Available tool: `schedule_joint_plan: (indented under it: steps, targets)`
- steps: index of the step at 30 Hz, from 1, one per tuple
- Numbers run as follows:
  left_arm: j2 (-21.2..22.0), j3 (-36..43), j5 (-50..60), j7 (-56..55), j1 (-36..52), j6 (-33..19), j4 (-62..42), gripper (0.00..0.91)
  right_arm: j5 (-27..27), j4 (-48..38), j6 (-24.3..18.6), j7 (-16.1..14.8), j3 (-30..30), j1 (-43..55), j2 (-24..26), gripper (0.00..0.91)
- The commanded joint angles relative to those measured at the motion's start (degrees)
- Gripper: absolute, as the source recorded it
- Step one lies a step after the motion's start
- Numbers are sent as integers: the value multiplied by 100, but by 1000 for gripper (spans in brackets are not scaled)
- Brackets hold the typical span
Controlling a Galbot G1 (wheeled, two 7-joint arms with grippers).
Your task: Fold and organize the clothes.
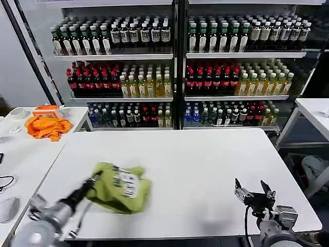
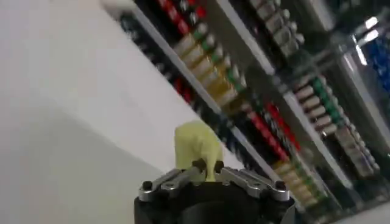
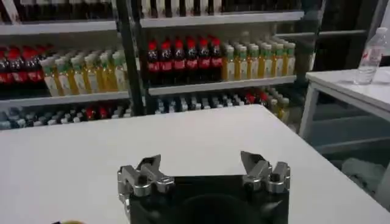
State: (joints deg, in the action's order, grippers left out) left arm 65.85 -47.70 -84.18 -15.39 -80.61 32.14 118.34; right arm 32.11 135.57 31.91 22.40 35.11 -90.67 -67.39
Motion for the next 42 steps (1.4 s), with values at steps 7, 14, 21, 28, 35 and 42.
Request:
schedule_joint_plan:
  steps: [7,14,21,28,35,42]
  targets:
    - [-1975,-1230,1577,511,-206,82,168,20,287,100,-4,-33,180,-15,107,907]
    - [-1437,918,4455,870,-270,-609,-27,20,284,40,-15,-47,212,-19,152,907]
    - [-1310,1876,5111,799,38,-699,500,20,360,51,-12,-42,311,-29,170,907]
    - [-1076,2753,4860,776,458,-451,946,20,409,85,-4,-36,414,-75,189,907]
    - [-479,3871,4766,610,1271,-206,58,20,430,89,-3,-41,452,-42,190,907]
    - [322,4434,4243,427,2078,-226,-577,20,358,-25,-25,-69,413,14,162,907]
